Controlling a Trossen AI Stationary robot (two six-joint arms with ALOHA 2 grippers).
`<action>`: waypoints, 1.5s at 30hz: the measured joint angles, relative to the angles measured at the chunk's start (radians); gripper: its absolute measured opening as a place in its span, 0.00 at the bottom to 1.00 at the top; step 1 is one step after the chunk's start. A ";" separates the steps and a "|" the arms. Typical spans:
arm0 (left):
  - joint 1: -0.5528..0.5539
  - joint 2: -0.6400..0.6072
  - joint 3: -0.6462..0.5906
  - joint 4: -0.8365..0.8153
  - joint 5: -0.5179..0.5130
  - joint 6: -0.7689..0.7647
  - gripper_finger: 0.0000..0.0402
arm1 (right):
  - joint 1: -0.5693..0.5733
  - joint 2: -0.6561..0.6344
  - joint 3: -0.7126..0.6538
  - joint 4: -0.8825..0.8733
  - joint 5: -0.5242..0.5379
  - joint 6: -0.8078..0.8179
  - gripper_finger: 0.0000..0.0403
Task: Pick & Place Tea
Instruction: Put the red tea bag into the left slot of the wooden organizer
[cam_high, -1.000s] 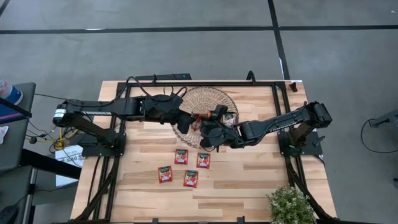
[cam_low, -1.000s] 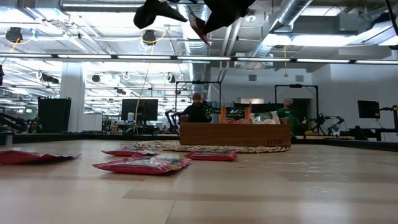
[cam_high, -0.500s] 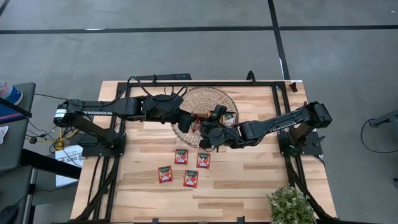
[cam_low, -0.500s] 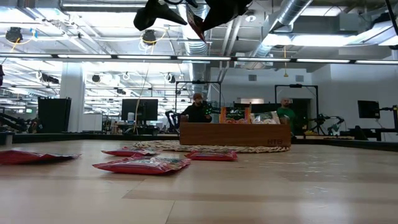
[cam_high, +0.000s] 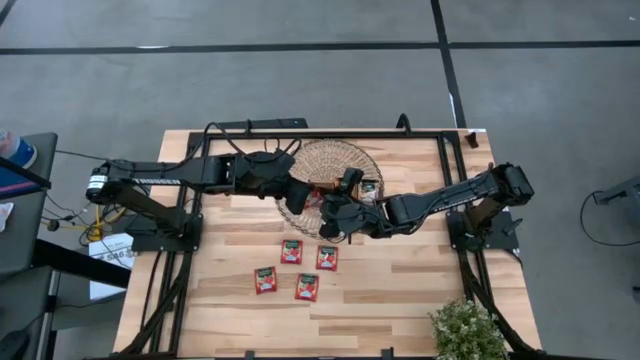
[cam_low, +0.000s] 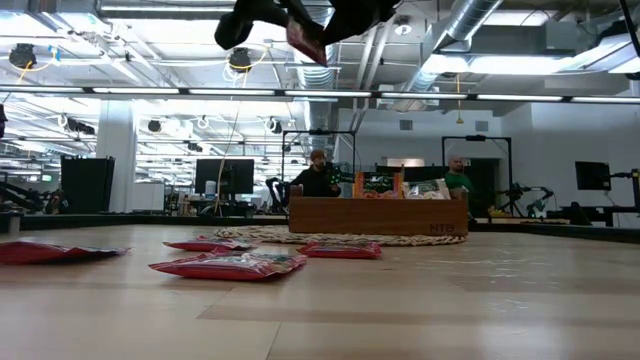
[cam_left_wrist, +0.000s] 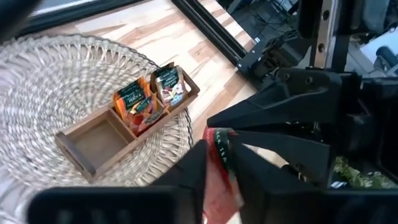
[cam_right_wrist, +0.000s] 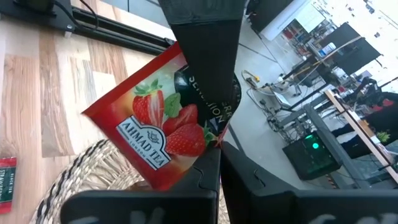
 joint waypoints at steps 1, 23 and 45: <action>0.000 0.000 0.000 0.001 0.002 0.018 0.08 | 0.000 0.000 0.000 0.000 0.000 0.000 0.00; -0.001 -0.001 0.000 -0.022 0.004 0.140 0.00 | 0.002 -0.002 0.000 -0.049 -0.132 -0.052 0.23; 0.055 0.139 -0.024 0.181 0.045 0.614 0.00 | 0.035 -0.218 -0.003 -1.178 -0.126 0.710 0.46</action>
